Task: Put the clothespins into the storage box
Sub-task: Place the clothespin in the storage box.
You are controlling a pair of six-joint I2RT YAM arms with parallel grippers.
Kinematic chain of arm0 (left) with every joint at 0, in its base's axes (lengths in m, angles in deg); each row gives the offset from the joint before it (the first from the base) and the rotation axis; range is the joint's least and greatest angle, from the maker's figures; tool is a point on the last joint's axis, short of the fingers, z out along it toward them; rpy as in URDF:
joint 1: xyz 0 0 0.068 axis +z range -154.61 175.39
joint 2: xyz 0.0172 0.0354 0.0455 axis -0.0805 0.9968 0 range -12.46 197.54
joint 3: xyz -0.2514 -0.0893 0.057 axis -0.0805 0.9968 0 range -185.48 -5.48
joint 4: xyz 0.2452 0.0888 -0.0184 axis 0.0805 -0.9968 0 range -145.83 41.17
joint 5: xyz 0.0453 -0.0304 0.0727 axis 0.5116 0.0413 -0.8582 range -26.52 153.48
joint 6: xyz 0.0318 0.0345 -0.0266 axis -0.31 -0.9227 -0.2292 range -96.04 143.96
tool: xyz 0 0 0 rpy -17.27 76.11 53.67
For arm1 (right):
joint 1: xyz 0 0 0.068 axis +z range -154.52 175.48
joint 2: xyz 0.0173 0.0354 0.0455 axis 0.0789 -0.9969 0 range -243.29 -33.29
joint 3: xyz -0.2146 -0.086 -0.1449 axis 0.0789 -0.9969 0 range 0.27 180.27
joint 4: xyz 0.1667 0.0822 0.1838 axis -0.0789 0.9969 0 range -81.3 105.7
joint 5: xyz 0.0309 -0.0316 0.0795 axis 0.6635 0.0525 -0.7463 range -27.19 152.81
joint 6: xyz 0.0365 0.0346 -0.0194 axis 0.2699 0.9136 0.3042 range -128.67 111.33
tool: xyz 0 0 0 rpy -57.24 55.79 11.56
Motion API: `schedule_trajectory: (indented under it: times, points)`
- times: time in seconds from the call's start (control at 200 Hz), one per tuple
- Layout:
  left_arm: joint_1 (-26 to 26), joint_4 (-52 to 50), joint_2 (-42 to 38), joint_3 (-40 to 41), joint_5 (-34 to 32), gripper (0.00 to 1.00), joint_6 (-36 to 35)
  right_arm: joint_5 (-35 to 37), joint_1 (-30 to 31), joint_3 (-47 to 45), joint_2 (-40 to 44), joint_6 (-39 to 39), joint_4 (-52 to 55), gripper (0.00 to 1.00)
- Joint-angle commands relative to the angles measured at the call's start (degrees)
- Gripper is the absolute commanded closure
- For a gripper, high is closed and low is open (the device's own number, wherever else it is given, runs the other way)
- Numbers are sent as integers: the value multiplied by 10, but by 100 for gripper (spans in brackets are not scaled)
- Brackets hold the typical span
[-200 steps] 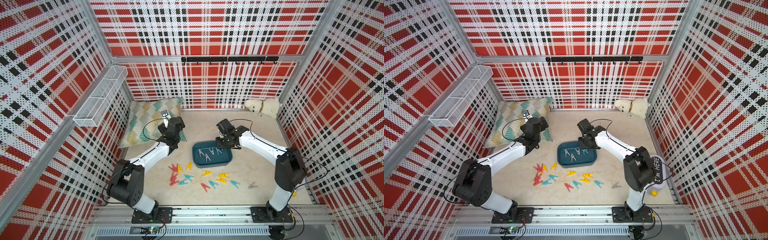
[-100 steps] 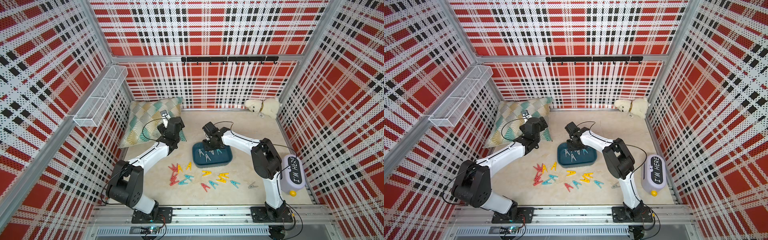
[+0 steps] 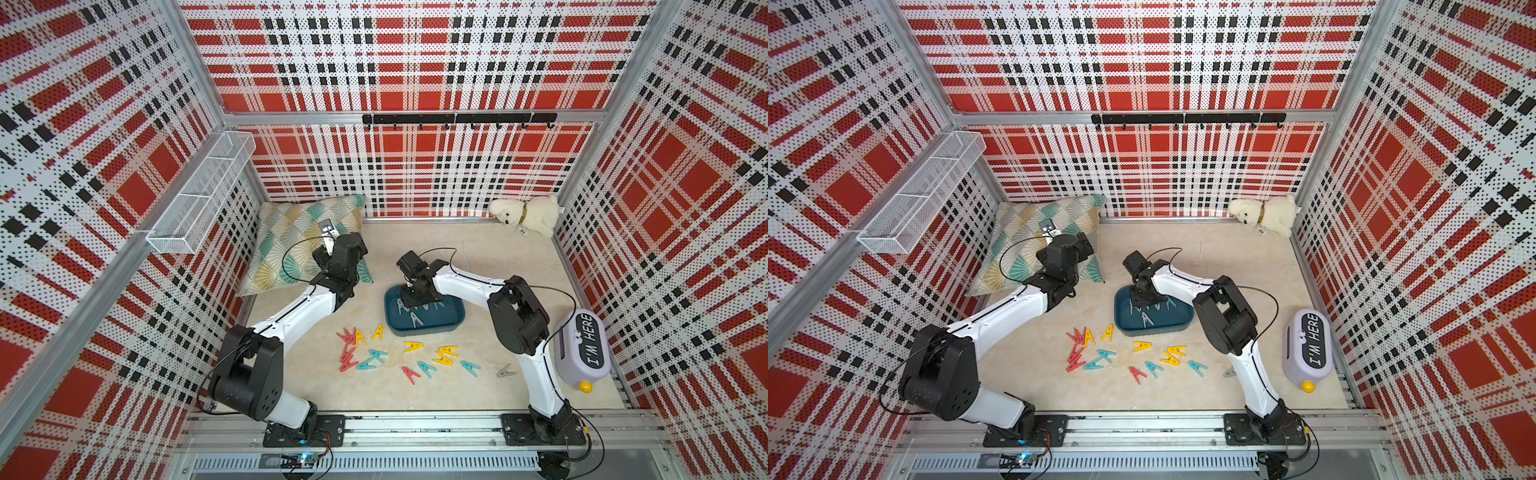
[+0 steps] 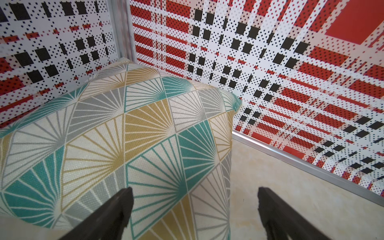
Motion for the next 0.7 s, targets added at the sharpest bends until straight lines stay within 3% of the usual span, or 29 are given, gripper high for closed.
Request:
schedule_trajectory:
  times: [0.0, 0.381, 0.696]
  points:
    - [9, -6, -19, -5, -7, 1, -7, 24, 5, 9, -15, -3, 4, 68]
    - [18, -3, -35, 8, -2, 1, -7, 33, 7, 13, -10, -3, 12, 61]
    - [18, -3, -34, 6, 6, 1, -2, 27, 7, 3, 77, -1, 20, 56]
